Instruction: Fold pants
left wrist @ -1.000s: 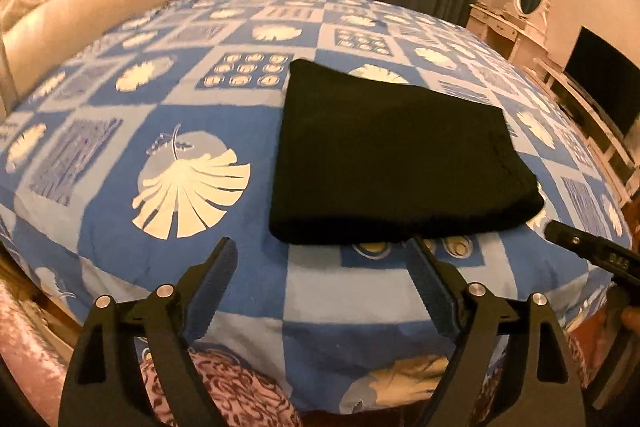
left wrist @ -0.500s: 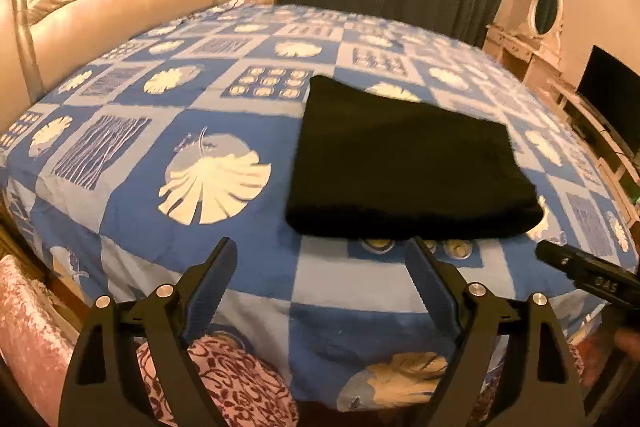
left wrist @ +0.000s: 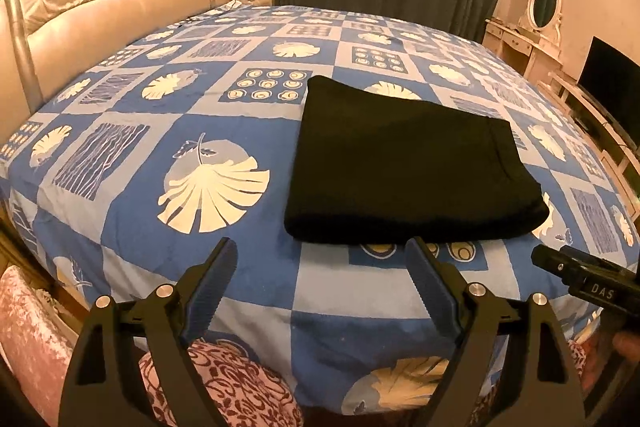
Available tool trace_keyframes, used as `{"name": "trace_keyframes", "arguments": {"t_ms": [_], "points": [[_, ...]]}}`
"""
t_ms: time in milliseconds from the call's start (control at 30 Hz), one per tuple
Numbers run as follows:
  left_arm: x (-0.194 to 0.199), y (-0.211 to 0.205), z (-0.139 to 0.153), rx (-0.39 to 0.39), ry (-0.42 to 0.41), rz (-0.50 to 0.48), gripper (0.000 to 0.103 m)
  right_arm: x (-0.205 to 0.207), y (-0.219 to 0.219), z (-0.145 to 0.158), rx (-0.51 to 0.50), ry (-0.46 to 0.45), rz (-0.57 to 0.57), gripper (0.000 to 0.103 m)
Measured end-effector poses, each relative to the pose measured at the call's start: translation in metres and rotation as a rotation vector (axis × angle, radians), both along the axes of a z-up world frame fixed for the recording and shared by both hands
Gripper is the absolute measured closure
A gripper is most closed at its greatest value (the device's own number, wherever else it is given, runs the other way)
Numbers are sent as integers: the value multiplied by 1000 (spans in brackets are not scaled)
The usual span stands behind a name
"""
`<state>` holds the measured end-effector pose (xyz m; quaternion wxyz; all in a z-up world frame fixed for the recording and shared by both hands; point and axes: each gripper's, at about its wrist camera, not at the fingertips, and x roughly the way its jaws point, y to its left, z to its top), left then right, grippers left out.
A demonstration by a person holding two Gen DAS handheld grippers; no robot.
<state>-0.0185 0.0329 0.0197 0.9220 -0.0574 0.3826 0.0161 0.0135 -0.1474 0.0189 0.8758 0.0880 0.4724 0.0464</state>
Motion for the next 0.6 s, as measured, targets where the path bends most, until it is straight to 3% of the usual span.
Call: {"name": "trace_keyframes", "arguments": {"t_ms": [600], "points": [[2, 1, -2, 37, 30, 37, 18, 0, 5, -4, 4, 12, 1, 17]]}}
